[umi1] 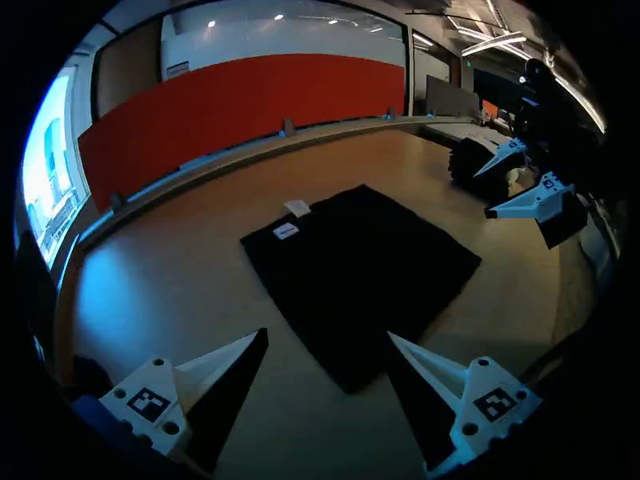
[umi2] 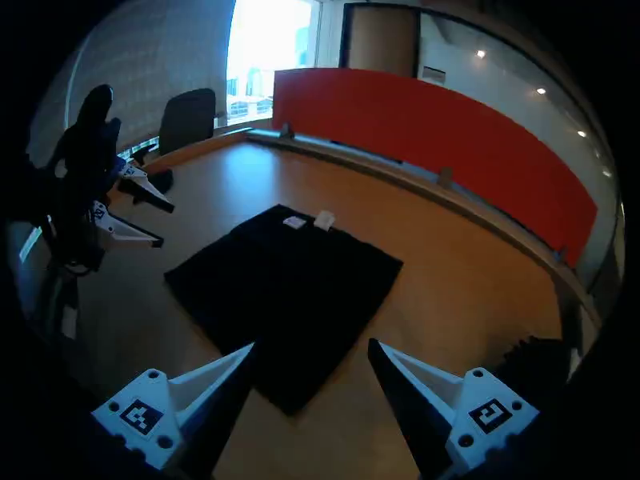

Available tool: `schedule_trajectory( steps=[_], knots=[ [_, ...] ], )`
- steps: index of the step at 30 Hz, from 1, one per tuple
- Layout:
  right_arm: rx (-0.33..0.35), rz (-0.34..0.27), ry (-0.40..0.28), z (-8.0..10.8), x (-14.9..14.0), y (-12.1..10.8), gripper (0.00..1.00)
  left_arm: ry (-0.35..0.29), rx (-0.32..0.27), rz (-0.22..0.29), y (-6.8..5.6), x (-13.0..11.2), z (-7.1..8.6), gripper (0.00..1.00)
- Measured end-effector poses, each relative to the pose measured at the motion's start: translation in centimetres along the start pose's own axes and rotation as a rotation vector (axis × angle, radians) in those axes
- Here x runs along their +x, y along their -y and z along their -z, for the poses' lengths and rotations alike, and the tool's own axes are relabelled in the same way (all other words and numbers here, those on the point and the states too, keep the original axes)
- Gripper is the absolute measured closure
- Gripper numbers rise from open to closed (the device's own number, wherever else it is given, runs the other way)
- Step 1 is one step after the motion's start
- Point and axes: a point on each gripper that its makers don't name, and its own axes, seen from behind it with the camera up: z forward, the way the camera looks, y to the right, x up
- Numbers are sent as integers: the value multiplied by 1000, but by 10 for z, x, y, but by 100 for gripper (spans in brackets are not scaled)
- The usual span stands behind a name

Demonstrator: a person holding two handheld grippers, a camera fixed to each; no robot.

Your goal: Fold towel

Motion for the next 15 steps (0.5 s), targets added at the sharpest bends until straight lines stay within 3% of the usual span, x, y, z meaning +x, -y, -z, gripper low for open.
schedule_trajectory(
  steps=[15],
  knots=[
    [28, -18, 125, -24, -62, 12, 0, 121, -64, -4, -18, -56, -25, 1]
  ],
)
